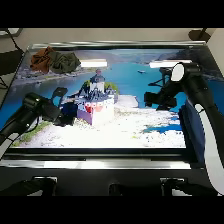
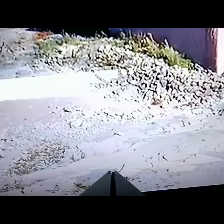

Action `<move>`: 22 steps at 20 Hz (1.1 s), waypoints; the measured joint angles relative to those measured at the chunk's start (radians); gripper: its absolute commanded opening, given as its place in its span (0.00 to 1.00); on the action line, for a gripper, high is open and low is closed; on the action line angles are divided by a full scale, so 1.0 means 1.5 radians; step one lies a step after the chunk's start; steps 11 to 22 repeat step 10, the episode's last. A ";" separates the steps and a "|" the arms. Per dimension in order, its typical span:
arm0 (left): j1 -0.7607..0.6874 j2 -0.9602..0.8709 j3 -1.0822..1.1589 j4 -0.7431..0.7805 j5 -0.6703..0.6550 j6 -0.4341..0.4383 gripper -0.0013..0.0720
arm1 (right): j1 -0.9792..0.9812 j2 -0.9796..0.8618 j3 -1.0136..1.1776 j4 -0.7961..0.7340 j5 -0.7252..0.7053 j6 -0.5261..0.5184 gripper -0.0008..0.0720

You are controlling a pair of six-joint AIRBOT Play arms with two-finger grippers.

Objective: Fold the shirts.

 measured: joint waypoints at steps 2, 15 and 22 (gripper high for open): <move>-0.001 0.001 -0.009 -0.008 -0.002 0.000 0.06 | 0.003 -0.002 -0.002 -0.001 0.005 0.000 0.79; -0.002 0.002 -0.018 -0.017 -0.005 0.000 0.06 | 0.004 -0.004 -0.003 0.000 0.010 0.000 0.79; -0.002 0.002 -0.018 -0.017 -0.005 0.000 0.06 | 0.004 -0.004 -0.003 0.000 0.010 0.000 0.79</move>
